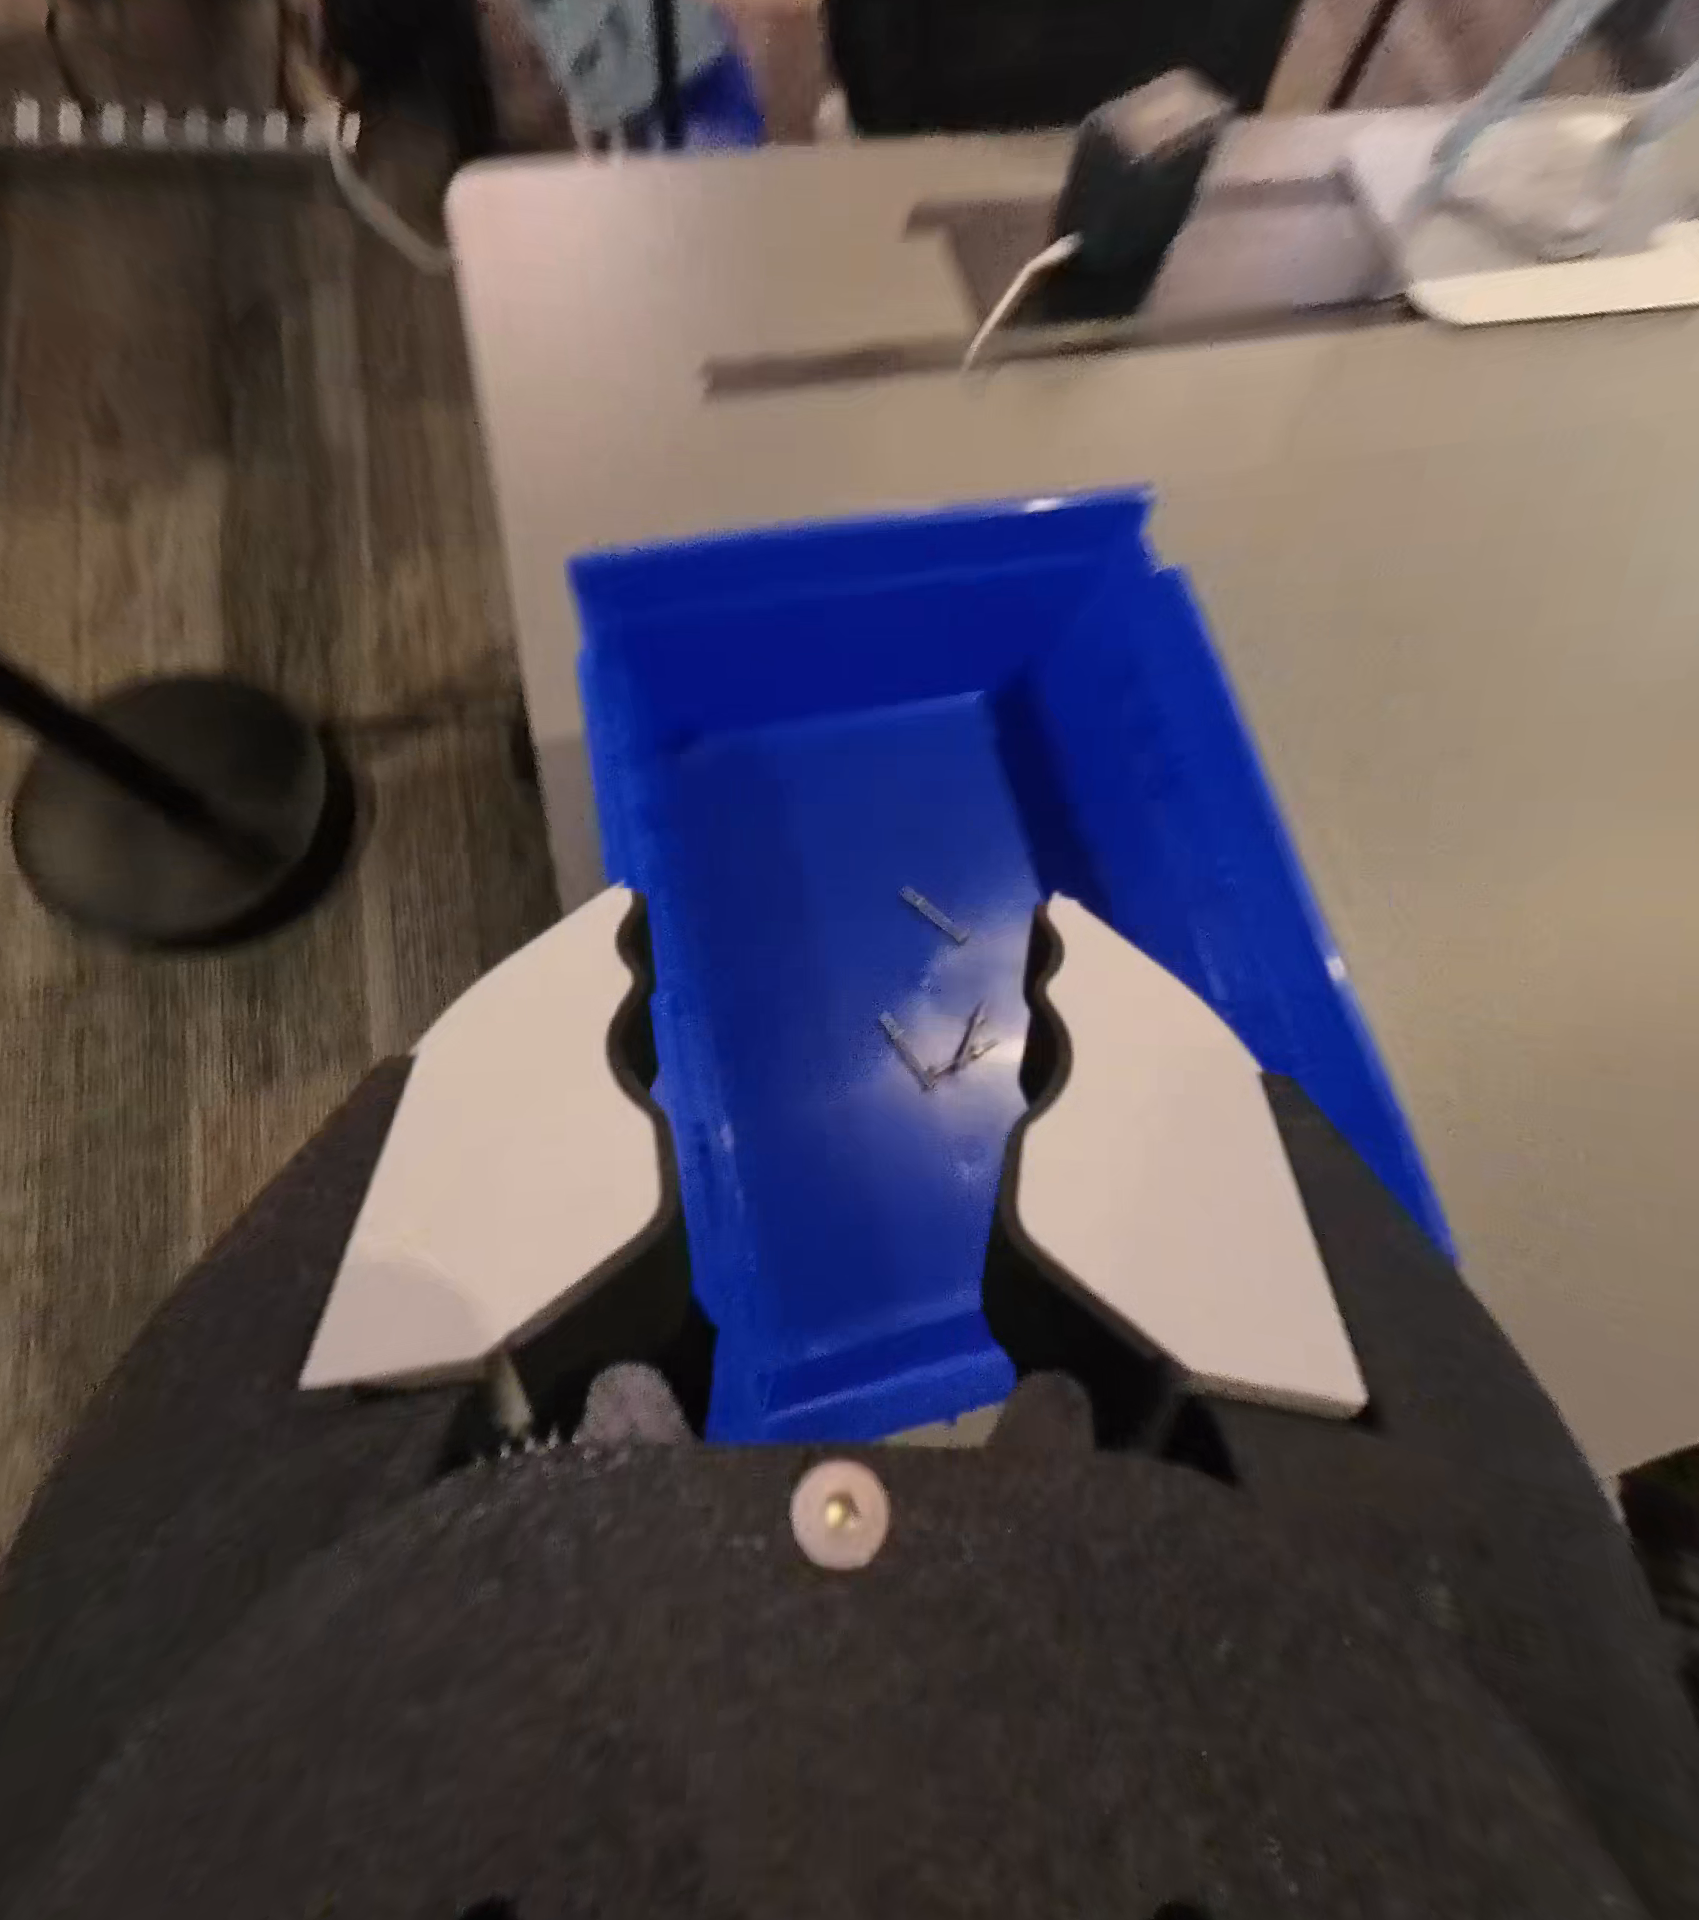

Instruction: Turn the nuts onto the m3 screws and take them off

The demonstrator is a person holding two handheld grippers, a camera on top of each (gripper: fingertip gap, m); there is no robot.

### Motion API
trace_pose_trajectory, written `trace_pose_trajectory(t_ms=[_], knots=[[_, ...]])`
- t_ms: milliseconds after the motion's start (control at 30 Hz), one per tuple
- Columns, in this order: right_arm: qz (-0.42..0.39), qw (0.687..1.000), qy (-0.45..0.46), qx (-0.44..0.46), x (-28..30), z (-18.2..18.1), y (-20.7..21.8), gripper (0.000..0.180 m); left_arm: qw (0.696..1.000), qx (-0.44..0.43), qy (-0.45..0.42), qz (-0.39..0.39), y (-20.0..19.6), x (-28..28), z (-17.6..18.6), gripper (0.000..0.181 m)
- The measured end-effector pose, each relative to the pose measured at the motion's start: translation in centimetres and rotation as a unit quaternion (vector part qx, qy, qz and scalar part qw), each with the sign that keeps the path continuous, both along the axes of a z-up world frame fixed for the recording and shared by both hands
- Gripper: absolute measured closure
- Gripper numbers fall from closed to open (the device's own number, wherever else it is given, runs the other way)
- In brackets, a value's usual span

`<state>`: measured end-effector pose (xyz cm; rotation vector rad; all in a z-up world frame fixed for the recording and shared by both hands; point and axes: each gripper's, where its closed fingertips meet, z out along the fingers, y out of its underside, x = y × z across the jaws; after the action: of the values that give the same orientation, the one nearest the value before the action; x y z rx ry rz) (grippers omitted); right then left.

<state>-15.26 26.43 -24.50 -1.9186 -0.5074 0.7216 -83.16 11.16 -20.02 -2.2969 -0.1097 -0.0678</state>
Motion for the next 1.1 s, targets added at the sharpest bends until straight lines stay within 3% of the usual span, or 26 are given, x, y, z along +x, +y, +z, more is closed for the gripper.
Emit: trace_pose_trajectory(t_ms=[100,200,567,833,1100], knots=[[0.009,1.000,0.002,-0.004,-0.6,-0.1,-0.2,0.117,0.997,0.042,0.035,-0.054,1.1,3.1,2.0,0.112],[0.021,1.000,-0.012,-0.006,-1.2,-0.3,-0.8,0.117,0.991,0.044,0.068,-0.104,2.2,5.7,1.7,0.113],[0.018,0.999,-0.049,-0.012,-1.2,-0.7,-1.8,0.118,0.963,-0.073,0.134,-0.223,2.3,9.1,-5.4,0.127],[0.025,0.997,-0.067,-0.023,-2.1,-1.6,-1.8,0.119,0.952,-0.132,0.126,-0.246,2.3,8.6,-9.0,0.142],[0.027,0.996,-0.076,-0.037,-2.4,-2.5,-1.5,0.119,0.954,-0.162,0.114,-0.224,3.8,7.8,-10.9,0.144]])
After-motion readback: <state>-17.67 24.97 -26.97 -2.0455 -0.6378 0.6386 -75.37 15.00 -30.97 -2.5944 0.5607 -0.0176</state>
